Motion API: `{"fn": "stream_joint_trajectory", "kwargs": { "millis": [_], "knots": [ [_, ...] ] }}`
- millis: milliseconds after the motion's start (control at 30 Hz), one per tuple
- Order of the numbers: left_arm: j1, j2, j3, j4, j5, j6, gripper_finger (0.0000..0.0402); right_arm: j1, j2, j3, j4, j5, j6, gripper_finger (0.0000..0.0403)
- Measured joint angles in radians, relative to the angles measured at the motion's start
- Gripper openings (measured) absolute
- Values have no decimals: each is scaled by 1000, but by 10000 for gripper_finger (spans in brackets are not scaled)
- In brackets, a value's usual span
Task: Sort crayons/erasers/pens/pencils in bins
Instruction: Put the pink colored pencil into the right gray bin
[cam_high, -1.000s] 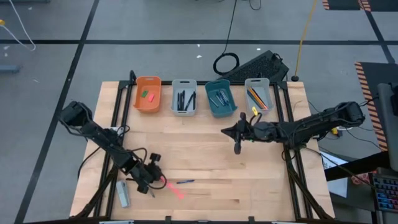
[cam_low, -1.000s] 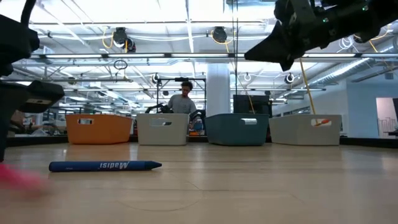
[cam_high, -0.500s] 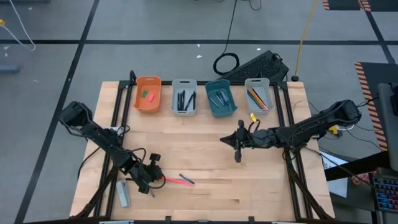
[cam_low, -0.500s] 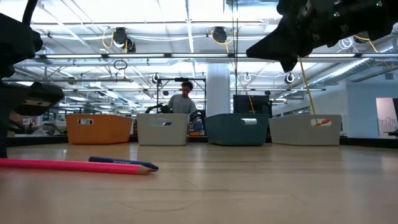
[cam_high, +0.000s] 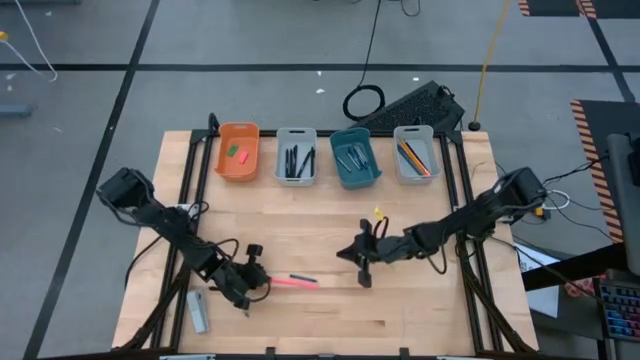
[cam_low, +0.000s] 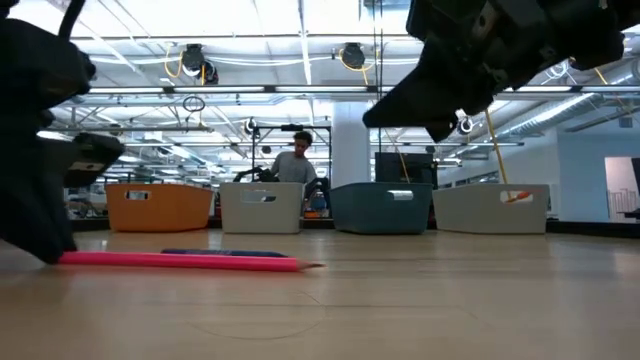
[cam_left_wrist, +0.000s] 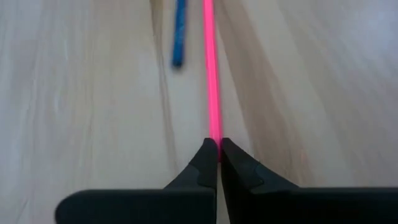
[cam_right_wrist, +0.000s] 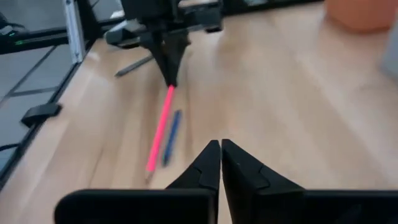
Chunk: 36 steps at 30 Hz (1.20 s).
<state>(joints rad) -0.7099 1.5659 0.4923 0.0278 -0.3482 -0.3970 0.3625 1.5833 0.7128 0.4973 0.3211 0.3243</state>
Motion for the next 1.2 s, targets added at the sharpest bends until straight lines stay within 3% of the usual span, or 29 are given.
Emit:
{"fn": "stream_joint_trajectory", "kwargs": {
  "millis": [267, 500, 633, 1200],
  "knots": [
    [43, 144, 4, 285, -3, 26, 3, 46, 83, 37, -25, -12, 68, 51],
    [82, 180, 4, 361, -20, 21, 1, 91, 139, 160, -256, -29, 109, 127],
    [102, 189, 4, 374, -20, 17, 0, 107, 186, 180, -264, -98, 156, 159],
    [163, 190, 4, 384, -16, 7, 0, 127, 248, 179, -313, 22, 51, 131]
  ]
}}
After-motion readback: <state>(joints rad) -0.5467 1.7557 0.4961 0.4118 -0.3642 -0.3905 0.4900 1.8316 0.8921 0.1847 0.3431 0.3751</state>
